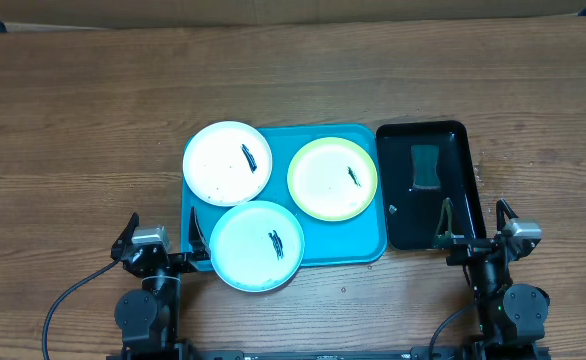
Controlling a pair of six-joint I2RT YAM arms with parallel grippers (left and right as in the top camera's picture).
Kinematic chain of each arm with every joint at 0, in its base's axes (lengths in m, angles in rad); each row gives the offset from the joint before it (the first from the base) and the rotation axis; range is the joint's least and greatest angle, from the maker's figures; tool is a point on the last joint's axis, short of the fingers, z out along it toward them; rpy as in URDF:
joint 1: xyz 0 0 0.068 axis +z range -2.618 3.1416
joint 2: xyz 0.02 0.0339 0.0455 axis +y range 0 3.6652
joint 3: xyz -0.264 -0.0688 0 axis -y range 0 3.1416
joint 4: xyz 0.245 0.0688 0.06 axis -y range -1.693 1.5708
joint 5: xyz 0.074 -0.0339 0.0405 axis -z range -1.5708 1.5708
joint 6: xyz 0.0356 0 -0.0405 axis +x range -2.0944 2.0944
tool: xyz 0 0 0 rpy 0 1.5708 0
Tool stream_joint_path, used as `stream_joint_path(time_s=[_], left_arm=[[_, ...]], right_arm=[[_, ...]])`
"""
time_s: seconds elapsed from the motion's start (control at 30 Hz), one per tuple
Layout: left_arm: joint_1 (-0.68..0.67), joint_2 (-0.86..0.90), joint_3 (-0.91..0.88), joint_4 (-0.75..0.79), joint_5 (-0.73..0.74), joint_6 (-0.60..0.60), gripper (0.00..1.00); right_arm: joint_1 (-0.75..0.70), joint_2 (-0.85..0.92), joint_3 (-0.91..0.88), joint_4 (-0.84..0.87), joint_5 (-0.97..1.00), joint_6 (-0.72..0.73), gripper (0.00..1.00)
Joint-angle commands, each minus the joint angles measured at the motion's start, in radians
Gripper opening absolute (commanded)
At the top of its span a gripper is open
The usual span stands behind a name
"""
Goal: Clean dirty plates on tray and stack at the side
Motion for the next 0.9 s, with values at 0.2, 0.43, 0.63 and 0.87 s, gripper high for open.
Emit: stream_joint_path(time_s=[0.2,0.43,0.63,0.87], left_arm=[[-0.006,-0.006,-0.003,-0.002,-0.01,0.026,1.0],[-0.006,-0.006,-0.003,-0.002,-0.011,0.026,1.0],[-0.006,-0.006,-0.003,-0.002,-0.011,0.026,1.0],[-0.006,-0.006,-0.003,-0.002,-0.01,0.026,1.0]], right_arm=[[-0.003,-0.006,-0.01,0.005,0.01,0.004,1.0],[-0.003,-0.006,-0.01,0.006,0.009,0.004,1.0],[-0.002,-0.005,-0.01,0.018,-0.063,0.153,1.0],[-0.002,0.007,0.059,-0.105,-0.137,0.211,1.0]])
